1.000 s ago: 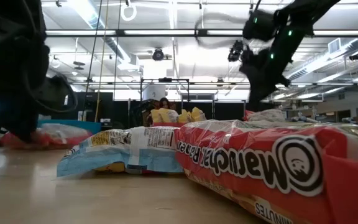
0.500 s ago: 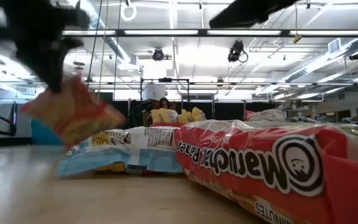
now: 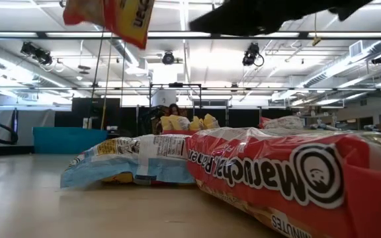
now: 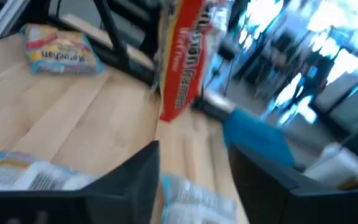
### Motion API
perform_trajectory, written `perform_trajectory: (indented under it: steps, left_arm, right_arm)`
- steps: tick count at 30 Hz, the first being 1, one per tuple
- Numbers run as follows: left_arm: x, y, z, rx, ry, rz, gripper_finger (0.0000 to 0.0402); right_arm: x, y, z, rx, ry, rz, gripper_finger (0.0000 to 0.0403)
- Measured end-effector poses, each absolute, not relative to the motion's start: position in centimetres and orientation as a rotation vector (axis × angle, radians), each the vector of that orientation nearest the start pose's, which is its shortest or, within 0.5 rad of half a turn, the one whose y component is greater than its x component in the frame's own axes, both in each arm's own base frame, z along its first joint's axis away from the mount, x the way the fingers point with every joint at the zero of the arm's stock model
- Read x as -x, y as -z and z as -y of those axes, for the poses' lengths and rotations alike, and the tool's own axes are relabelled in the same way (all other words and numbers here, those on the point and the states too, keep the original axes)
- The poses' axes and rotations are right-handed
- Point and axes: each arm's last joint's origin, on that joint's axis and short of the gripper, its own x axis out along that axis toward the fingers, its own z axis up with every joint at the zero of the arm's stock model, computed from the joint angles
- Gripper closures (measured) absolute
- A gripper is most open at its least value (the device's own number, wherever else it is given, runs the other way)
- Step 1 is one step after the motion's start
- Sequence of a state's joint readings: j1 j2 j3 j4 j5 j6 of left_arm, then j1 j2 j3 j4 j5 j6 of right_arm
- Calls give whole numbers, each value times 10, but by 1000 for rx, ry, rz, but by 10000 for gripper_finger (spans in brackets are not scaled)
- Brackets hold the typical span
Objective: Sort Maruchan noodles
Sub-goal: Put the top red noodle pack into the yellow bin
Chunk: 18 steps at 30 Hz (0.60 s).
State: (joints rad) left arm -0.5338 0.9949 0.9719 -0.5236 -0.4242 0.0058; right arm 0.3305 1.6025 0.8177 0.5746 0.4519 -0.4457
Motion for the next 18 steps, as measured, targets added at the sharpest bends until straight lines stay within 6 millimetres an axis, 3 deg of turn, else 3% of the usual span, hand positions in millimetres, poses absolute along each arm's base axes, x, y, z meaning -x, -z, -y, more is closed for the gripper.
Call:
perform_trajectory:
  steps: [6,9,18]
  left_arm:
    - [-185,-339,96,-292,132,-381,393]
    - [-186,-343,97,-316,137,-341,393]
    - [-197,-344,96,-350,152,-298,394]
  right_arm:
    - [-337,-215,-103,575,115,16,133]
    - [-342,-218,-105,551,76,54,108]
    - [-353,-242,-105,475,13,152,100]
